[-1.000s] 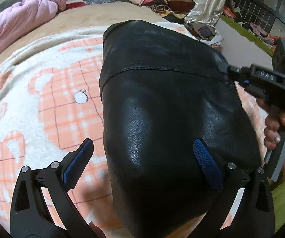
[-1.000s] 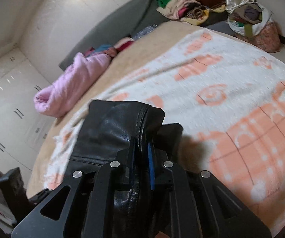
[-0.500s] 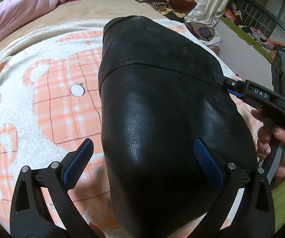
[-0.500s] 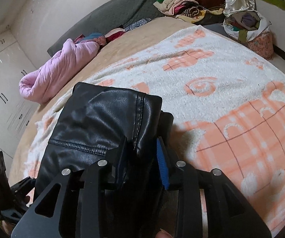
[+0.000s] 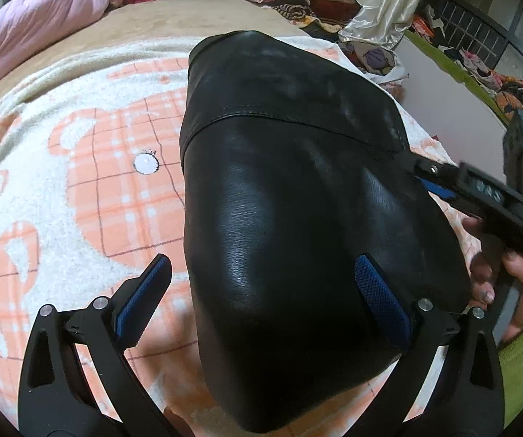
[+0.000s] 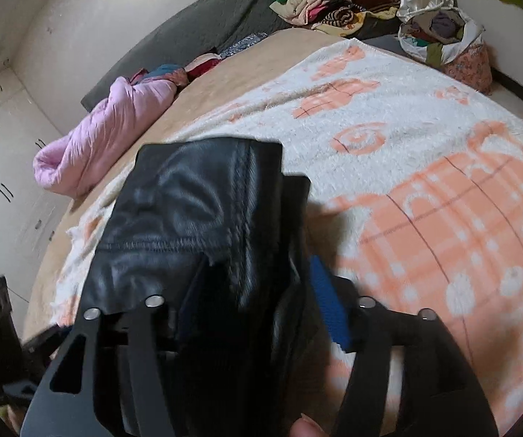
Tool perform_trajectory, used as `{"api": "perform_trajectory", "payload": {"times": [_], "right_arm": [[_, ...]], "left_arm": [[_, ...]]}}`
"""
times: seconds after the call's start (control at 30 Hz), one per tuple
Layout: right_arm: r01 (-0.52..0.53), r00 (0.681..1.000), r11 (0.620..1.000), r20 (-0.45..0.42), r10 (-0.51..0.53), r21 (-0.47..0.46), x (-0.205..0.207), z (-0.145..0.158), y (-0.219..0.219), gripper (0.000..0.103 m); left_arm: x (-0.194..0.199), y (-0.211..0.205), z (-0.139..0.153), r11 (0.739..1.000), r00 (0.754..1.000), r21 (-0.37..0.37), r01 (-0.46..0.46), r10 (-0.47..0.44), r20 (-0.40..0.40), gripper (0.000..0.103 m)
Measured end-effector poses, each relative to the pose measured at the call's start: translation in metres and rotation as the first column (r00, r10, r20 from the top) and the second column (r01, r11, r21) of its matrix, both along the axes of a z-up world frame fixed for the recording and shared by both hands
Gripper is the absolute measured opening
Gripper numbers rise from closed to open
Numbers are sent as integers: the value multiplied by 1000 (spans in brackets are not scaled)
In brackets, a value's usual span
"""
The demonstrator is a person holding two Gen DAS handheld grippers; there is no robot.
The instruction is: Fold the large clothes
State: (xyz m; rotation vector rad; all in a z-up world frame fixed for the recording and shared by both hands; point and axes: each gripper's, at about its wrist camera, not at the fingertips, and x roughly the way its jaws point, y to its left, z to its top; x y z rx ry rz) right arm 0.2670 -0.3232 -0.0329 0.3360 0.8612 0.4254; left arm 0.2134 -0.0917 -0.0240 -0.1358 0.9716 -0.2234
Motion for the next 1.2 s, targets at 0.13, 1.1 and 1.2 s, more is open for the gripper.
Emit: {"api": "perform_trajectory", "payload": {"times": [0.13,1.1,1.2], "right_arm": [[10,999,1000,30,-10,-8,-21,8,-3,69],[31,973,992,231,-2,-121,-180,27,6,99],[30,970,991,242,3,-134,-190,28,6,99]], "left_arm": [[-3,0,0,1000,1000,-9,-2,2,-3,94],[-82,16,29,1000,992,-2,0,0,122,94],[-94,16,31,1000,990,-4,-1,1,140,94]]}}
